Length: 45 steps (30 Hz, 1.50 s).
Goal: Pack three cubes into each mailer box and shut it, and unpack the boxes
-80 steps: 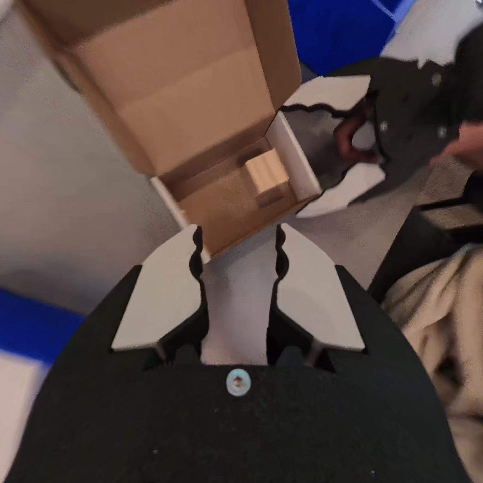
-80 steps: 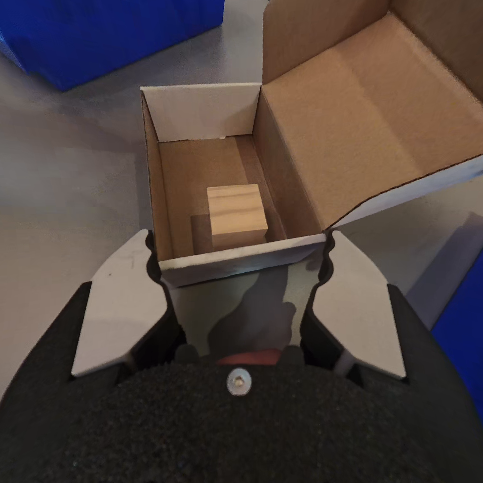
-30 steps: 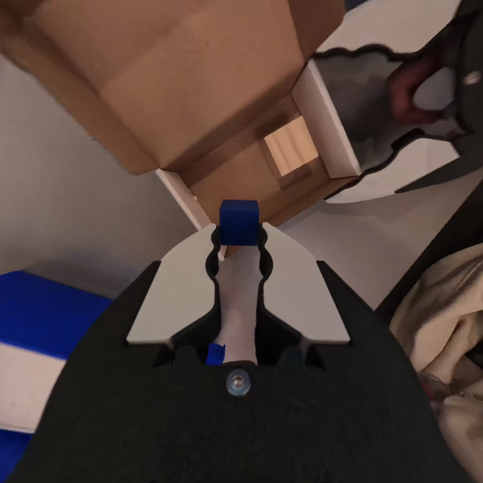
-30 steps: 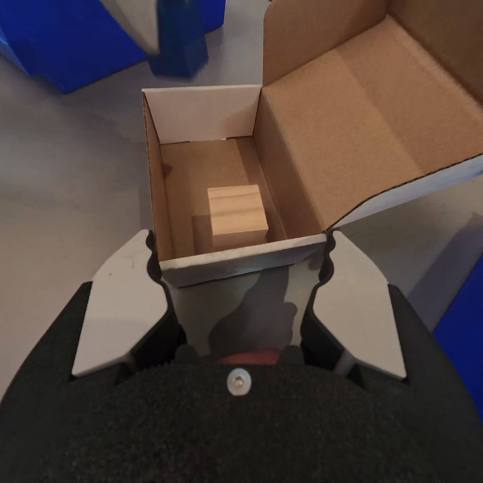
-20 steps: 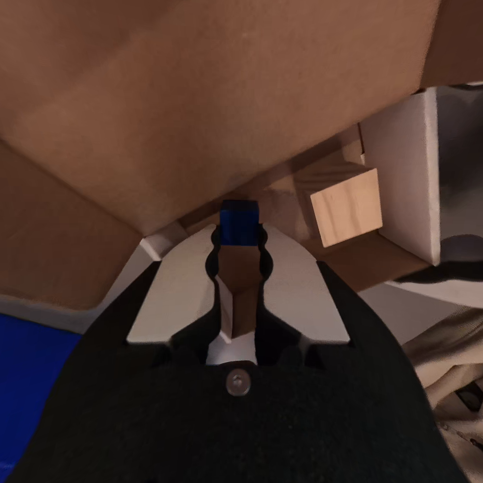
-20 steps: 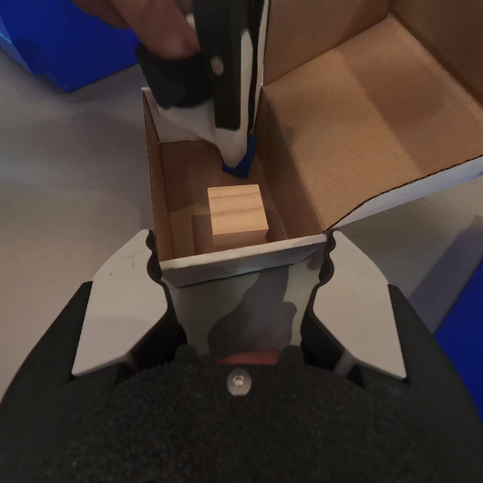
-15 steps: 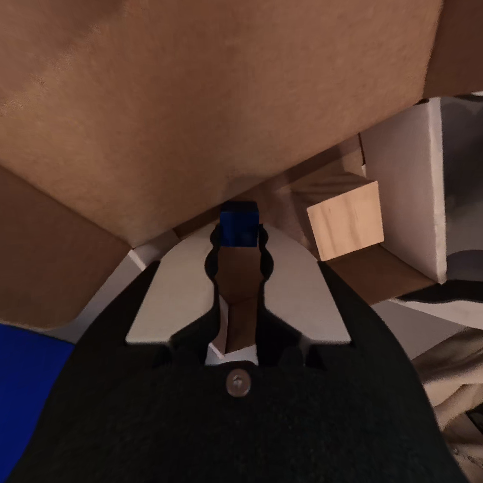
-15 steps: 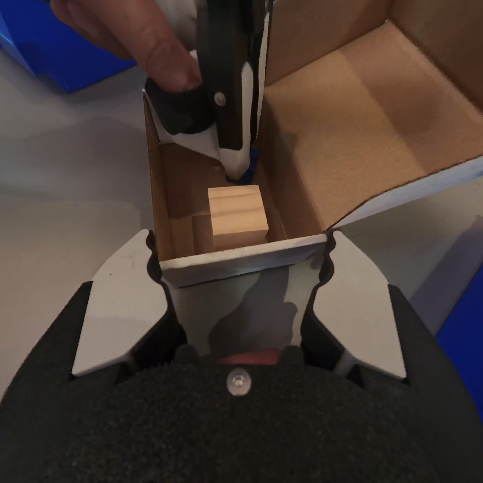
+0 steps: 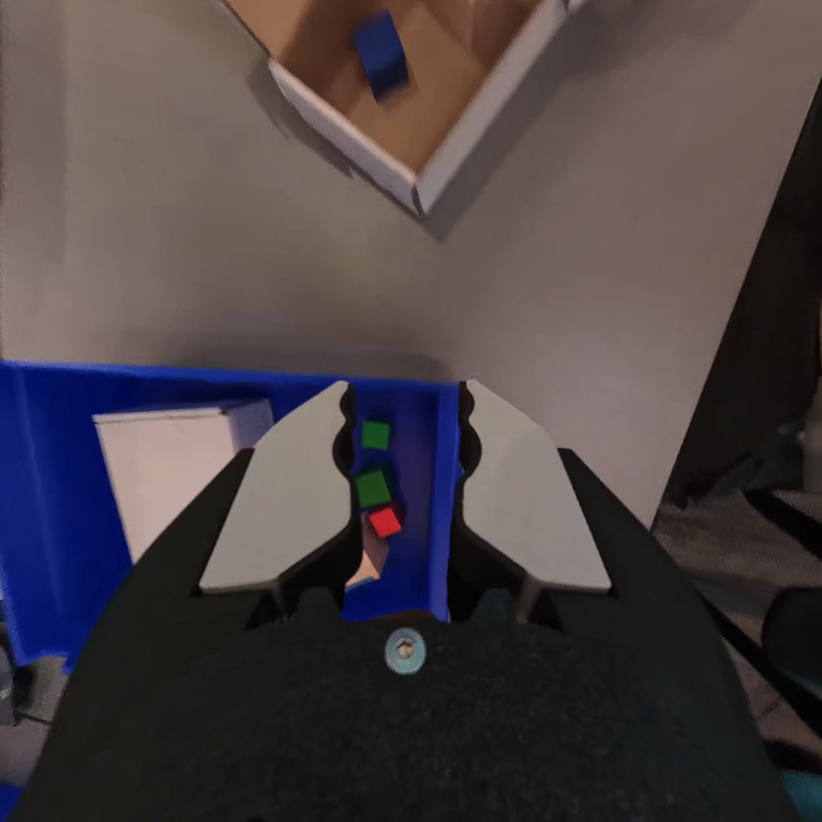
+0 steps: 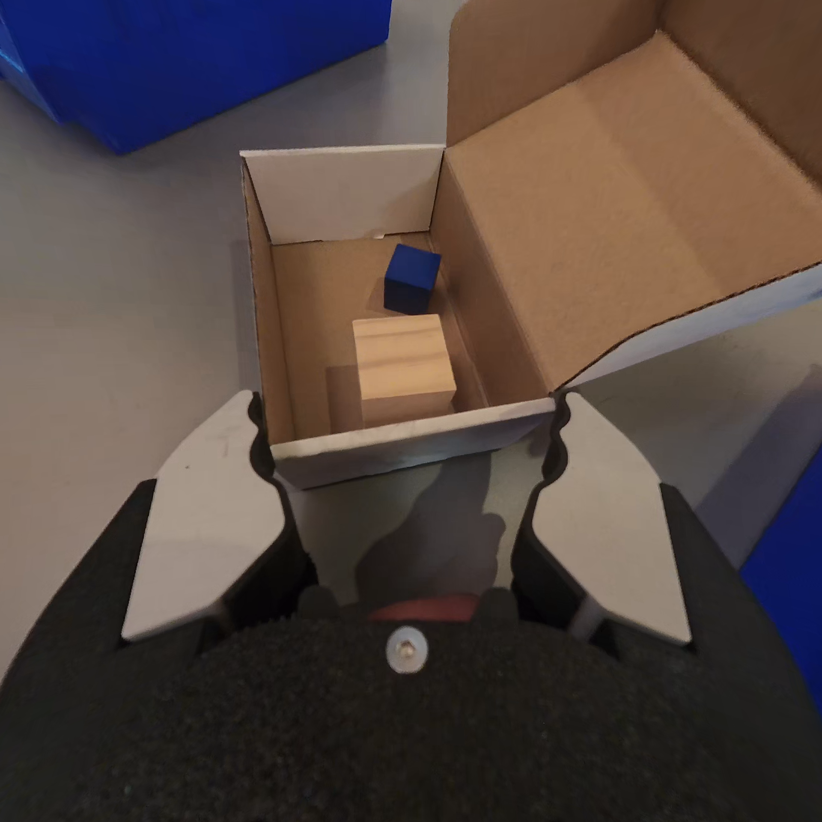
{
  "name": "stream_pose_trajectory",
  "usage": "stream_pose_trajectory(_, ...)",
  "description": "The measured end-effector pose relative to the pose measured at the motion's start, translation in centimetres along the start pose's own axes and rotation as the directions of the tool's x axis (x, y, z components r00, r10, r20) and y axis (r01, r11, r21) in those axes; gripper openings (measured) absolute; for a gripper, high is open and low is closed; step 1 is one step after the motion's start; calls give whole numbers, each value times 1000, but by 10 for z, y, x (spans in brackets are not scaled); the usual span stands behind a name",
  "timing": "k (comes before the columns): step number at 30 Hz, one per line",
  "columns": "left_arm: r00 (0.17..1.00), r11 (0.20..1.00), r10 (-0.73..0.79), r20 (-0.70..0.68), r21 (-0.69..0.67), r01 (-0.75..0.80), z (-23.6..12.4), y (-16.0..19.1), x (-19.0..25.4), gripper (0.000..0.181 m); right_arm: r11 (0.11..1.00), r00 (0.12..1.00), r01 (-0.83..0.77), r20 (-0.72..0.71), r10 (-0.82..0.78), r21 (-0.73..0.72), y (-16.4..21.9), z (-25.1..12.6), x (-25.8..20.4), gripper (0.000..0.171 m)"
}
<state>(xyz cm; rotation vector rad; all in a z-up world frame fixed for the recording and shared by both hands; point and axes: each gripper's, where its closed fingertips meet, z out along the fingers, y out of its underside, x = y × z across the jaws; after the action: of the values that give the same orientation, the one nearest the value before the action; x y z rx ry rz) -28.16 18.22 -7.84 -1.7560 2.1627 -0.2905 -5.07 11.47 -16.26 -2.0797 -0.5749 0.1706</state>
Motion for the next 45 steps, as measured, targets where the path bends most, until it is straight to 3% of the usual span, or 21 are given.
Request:
stream_pose_trajectory(6, 1000, 970, -17, 11, -241, 19, 54, 82, -26, 47, 1000, 1000, -22, 4, 22, -8, 0, 0, -1, 119)
stream_pose_trajectory(12, 997, 972, -32, -70, -234, 15, 79, 85, -29, 46, 1000, 1000, -24, 3, 24, -4, -1, 1, 0, 119)
stream_pose_trajectory(14, 997, 966, -22, -78, -258, 1, 85, 88, -28, 35, 1000, 1000, -25, 3, 25, -3, -1, 1, 0, 119)
stream_pose_trajectory(15, 997, 962, -11, -78, -274, -10, 87, 91, -27, 21, 1000, 1000, -24, 3, 24, -2, -1, 1, 0, 119)
stream_pose_trajectory(18, 997, 960, -25, -72, -279, 4, 79, 89, -25, 21, 1000, 1000, -23, 2, 23, -1, -1, 1, 0, 119)
stream_pose_trajectory(22, 999, 986, -51, -2, -161, 50, 37, 59, -34, 21, 1000, 1000, -24, 4, 24, 1, -1, 1, -1, 119)
stream_pose_trajectory(25, 997, 999, -28, 65, -35, 31, -1, 9, -36, 21, 1000, 1000, -19, 3, 19, -1, -1, 1, -1, 119)
stream_pose_trajectory(29, 994, 992, 101, -33, 76, -98, -14, -67, 5, 21, 1000, 1000, -4, -2, 4, -5, 0, 0, -2, 119)
stream_pose_trajectory(34, 952, 951, 305, -36, -48, -306, 35, -116, 19, 21, 1000, 1000, -3, -2, 3, -5, 2, -3, -2, 119)
stream_pose_trajectory(40, 946, 929, 276, -171, -205, -308, 118, -138, 15, 21, 1000, 1000, 1, 2, -1, -7, 5, -7, -4, 119)
stream_pose_trajectory(45, 930, 903, 263, -255, -275, -331, 150, -133, 20, 21, 1000, 1000, 0, 0, 0, -6, 6, -10, -4, 119)
